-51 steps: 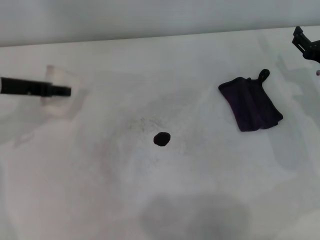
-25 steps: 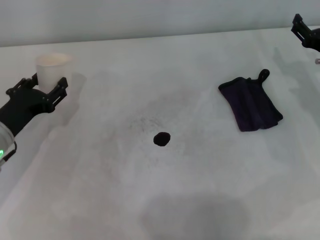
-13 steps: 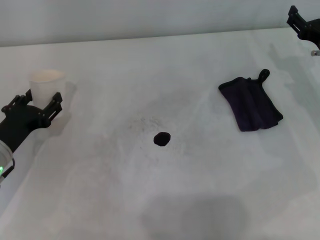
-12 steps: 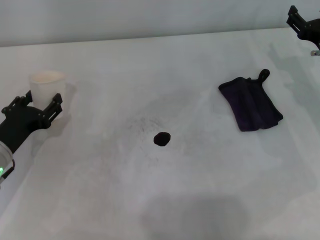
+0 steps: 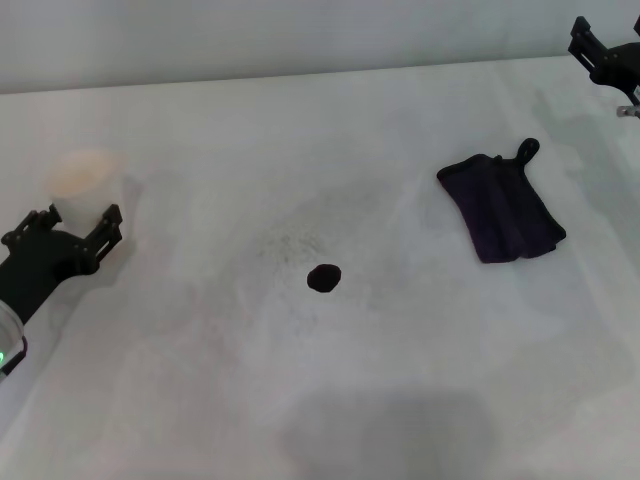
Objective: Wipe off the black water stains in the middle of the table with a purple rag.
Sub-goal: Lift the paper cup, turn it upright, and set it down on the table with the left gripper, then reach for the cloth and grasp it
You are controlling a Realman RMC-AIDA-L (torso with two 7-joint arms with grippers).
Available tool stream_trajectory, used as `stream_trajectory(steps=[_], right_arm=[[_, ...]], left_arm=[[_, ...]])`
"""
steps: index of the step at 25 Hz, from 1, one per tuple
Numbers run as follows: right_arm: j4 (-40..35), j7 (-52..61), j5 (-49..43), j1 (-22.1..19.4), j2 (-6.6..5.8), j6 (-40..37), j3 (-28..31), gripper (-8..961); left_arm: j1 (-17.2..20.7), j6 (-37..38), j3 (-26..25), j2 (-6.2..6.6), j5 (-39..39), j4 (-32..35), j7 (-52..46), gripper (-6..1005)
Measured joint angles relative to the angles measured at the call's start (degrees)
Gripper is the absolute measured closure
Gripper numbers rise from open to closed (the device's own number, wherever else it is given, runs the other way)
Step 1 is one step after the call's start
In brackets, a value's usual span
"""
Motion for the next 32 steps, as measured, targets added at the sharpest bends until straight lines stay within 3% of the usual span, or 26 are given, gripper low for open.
stream_trajectory(steps=[19, 23, 32], right_arm=[[2.22, 0.03, -0.09, 0.4, 0.18, 0.37, -0.1, 80], [2.25, 0.03, -0.08, 0.46, 0.13, 0.37, -0.05, 80], [1.77, 0.02, -0.02, 0.37, -0.23, 0.1, -0.05, 79]], left_arm=[[1.88, -2.02, 0.0, 0.01, 2.04, -1.71, 1.31, 106], [4.0, -4.93, 0.01, 0.01, 2.04, -1.69, 1.11, 106], [11.66, -19.38, -0.39, -0.08, -0.11, -1.91, 1.05, 106]])
